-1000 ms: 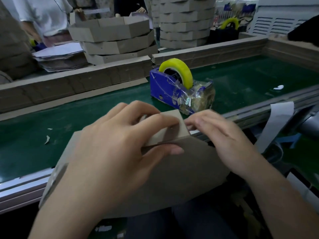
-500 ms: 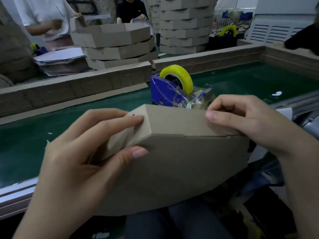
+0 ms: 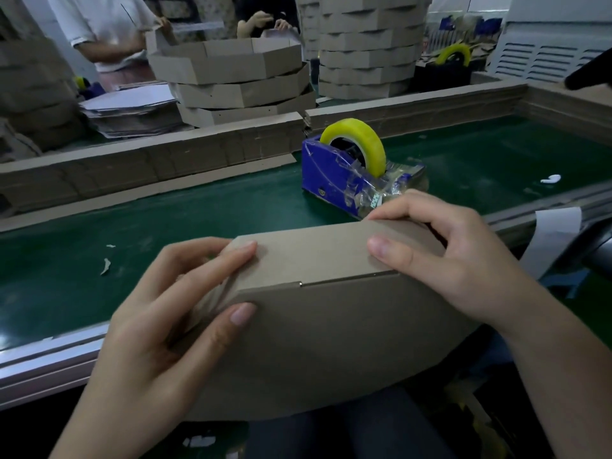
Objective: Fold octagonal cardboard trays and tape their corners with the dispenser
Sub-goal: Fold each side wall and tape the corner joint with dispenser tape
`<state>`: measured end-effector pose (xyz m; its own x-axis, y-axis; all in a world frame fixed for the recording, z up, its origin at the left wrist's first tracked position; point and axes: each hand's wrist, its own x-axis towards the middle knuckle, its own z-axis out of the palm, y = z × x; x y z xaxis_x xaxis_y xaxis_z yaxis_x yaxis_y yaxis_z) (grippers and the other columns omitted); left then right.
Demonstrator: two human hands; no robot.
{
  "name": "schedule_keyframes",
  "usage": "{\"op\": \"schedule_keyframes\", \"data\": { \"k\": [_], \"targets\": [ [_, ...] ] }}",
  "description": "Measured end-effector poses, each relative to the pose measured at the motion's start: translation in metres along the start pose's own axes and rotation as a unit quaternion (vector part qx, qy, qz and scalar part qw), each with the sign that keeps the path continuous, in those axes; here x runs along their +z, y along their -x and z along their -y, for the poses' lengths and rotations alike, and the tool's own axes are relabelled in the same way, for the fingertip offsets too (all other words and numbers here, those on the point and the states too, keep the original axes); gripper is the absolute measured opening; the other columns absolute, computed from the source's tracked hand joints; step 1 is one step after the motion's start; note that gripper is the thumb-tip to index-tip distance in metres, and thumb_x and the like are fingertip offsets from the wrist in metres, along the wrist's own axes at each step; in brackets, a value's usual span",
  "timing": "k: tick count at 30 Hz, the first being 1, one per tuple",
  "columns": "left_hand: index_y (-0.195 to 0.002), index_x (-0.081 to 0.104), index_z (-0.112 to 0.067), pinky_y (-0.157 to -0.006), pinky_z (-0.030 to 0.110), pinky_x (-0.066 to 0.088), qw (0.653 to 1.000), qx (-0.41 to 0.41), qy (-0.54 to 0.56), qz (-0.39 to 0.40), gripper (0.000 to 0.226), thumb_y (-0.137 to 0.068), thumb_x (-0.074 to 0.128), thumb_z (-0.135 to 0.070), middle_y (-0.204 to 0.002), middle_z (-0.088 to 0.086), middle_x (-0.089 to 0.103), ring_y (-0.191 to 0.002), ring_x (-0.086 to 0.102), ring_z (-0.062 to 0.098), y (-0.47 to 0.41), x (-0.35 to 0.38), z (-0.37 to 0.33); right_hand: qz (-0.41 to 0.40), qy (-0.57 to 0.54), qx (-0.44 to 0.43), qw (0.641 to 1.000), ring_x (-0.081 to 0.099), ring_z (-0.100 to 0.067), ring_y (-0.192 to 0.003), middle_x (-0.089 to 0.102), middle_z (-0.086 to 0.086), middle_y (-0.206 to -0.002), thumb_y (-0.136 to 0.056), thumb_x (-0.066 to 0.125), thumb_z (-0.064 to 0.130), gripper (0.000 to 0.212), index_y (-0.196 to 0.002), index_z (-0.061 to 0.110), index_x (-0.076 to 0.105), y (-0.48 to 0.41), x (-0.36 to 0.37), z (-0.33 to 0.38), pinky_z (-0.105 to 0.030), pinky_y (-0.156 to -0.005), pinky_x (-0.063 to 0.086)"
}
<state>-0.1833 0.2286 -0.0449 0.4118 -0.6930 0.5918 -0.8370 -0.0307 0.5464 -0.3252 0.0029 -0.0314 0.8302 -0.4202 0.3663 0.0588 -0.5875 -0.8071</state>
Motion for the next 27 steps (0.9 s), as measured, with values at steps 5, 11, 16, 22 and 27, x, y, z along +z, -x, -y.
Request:
{"op": "schedule_keyframes", "data": {
  "k": [5, 11, 16, 22, 27],
  "targets": [
    [-0.116, 0.068, -0.032, -0.089, 0.038, 0.047, 0.99, 0.084, -0.096, 0.056, 0.029, -0.093, 0.051, -0.038, -0.124, -0.001, 0.061, -0.11, 0.058, 0.023, -0.024, 0.005, -0.017, 0.017, -0.002, -0.008, 1.0, 0.062, -0.003, -0.091, 0.065, 0.015, -0.094, -0.073, 0.069, 0.05, 0.028, -0.093, 0.031, 0.068, -0.004, 0.013, 0.006, -0.01, -0.072, 0.044],
    [-0.122, 0.065, -0.032, -0.074, 0.045, 0.048, 0.981, 0.116, -0.129, 0.085, 0.032, -0.095, 0.049, -0.04, -0.116, 0.001, 0.062, -0.093, 0.059, 0.028, -0.031, 0.01, -0.013, 0.07, -0.082, 0.027, 0.994, 0.067, -0.003, -0.078, 0.073, 0.009, -0.084, -0.077, 0.068, 0.039, 0.015, -0.088, 0.031, 0.075, -0.014, 0.0, 0.0, -0.013, -0.066, 0.047],
    [-0.112, 0.072, -0.025, -0.076, 0.04, 0.047, 0.988, 0.108, -0.099, 0.059, 0.028, -0.093, 0.055, -0.036, -0.112, 0.0, 0.063, -0.096, 0.06, 0.026, -0.03, 0.01, -0.007, 0.034, -0.041, -0.001, 0.999, 0.067, -0.006, -0.08, 0.072, 0.011, -0.086, -0.079, 0.067, 0.039, 0.014, -0.087, 0.03, 0.073, -0.014, 0.008, 0.0, -0.016, -0.067, 0.051],
    [-0.103, 0.075, -0.023, -0.074, 0.039, 0.048, 0.991, 0.088, -0.086, 0.051, 0.028, -0.091, 0.057, -0.042, -0.109, -0.001, 0.064, -0.096, 0.062, 0.025, -0.029, 0.009, -0.004, 0.014, -0.002, -0.025, 1.0, 0.065, -0.007, -0.083, 0.069, 0.012, -0.087, -0.082, 0.063, 0.039, 0.015, -0.09, 0.028, 0.07, -0.009, 0.017, -0.001, -0.013, -0.068, 0.047],
    [-0.101, 0.075, -0.02, -0.076, 0.041, 0.047, 0.99, 0.088, -0.096, 0.059, 0.029, -0.09, 0.057, -0.04, -0.109, 0.002, 0.064, -0.096, 0.062, 0.027, -0.028, 0.008, -0.004, 0.012, 0.02, -0.052, 0.998, 0.063, -0.005, -0.083, 0.067, 0.013, -0.086, -0.087, 0.058, 0.034, 0.014, -0.091, 0.024, 0.068, -0.009, 0.021, -0.003, -0.012, -0.068, 0.044]
  ]
}}
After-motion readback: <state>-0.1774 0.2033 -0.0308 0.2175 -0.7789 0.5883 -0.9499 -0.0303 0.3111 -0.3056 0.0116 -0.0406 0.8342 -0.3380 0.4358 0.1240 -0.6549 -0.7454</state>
